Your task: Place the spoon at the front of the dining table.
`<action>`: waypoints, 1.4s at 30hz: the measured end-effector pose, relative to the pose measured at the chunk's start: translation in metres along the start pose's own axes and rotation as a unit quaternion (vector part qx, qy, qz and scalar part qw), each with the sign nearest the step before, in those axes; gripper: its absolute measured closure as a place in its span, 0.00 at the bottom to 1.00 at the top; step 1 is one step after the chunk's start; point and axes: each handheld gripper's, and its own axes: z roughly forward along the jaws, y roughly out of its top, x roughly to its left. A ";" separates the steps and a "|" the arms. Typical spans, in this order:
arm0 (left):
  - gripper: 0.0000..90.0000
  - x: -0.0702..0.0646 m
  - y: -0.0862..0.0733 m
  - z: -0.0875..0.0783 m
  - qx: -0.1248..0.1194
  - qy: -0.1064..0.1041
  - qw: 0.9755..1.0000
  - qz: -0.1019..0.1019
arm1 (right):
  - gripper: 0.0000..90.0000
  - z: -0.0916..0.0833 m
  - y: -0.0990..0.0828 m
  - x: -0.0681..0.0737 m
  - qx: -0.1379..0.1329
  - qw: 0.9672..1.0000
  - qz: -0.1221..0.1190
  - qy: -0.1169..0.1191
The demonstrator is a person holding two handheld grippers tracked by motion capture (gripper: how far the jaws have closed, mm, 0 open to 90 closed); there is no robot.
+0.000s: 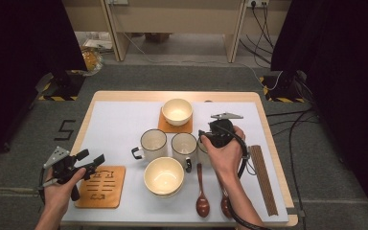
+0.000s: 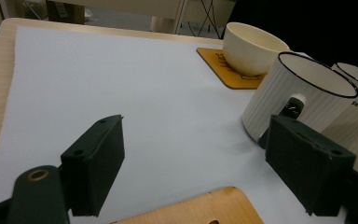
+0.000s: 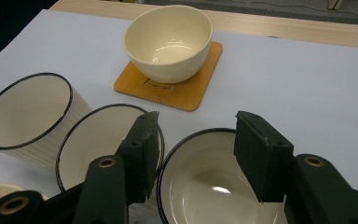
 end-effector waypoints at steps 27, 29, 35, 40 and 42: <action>0.21 0.000 0.000 -0.001 -0.001 0.000 1.000 0.000 | 0.56 -0.007 -0.007 0.003 -0.005 1.000 -0.004 -0.003; 0.21 0.000 0.000 -0.001 -0.001 0.001 1.000 0.000 | 0.56 -0.007 -0.008 0.004 -0.003 1.000 -0.002 -0.002; 0.21 0.000 0.000 -0.001 -0.001 0.001 1.000 0.000 | 0.56 -0.008 -0.010 0.004 -0.002 1.000 -0.005 -0.001; 0.21 0.000 0.000 -0.001 0.000 0.001 1.000 0.001 | 0.56 -0.010 -0.013 0.005 -0.002 1.000 -0.005 0.001; 0.21 0.000 0.000 -0.001 -0.001 0.000 1.000 0.001 | 0.56 -0.011 -0.014 0.006 -0.003 1.000 -0.004 0.001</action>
